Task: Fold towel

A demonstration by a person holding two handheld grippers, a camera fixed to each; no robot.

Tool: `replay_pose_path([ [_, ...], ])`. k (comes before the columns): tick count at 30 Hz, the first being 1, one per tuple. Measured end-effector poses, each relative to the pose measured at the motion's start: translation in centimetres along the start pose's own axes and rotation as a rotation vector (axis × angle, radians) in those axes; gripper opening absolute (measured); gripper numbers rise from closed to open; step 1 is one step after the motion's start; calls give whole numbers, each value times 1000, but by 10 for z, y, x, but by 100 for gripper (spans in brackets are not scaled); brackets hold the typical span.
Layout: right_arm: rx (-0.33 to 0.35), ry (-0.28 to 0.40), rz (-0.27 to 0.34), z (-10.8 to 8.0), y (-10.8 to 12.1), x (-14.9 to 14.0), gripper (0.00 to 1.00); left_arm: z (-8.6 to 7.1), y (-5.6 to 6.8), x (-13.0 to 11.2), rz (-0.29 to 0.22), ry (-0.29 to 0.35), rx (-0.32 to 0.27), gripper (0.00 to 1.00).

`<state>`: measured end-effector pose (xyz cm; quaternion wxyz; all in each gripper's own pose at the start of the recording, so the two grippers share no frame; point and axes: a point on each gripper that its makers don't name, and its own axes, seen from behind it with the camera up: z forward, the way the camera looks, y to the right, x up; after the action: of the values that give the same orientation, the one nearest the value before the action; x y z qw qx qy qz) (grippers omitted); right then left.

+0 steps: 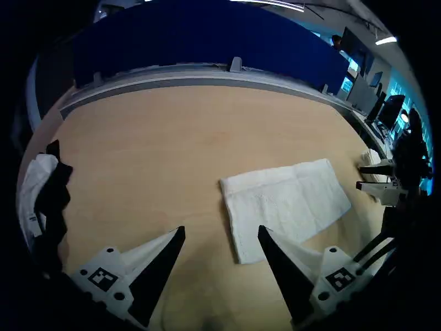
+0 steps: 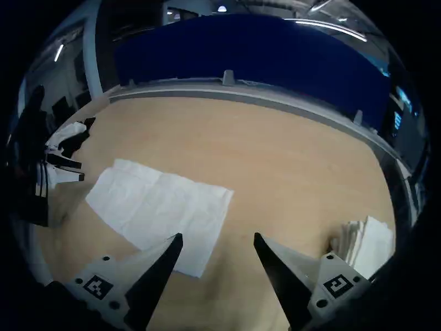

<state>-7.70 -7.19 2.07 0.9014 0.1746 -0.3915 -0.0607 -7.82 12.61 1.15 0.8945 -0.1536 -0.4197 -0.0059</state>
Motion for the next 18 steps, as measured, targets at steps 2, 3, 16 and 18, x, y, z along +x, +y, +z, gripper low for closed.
replay_pose_path([
  [2, 23, -5, -18, 0, -5, -3, 100, -5, 0, -2, -5, 3, 4, 98],
  [3, 34, -9, -27, 0, -7, -5, 100, -8, 0, -3, -7, 5, 7, 98],
  [16, 172, -89, -197, -1, -28, -34, 100, -56, -12, -49, -69, 0, 89, 98],
  [18, 179, -101, -221, 0, -28, -38, 100, -64, -15, -58, -85, -1, 103, 98],
])
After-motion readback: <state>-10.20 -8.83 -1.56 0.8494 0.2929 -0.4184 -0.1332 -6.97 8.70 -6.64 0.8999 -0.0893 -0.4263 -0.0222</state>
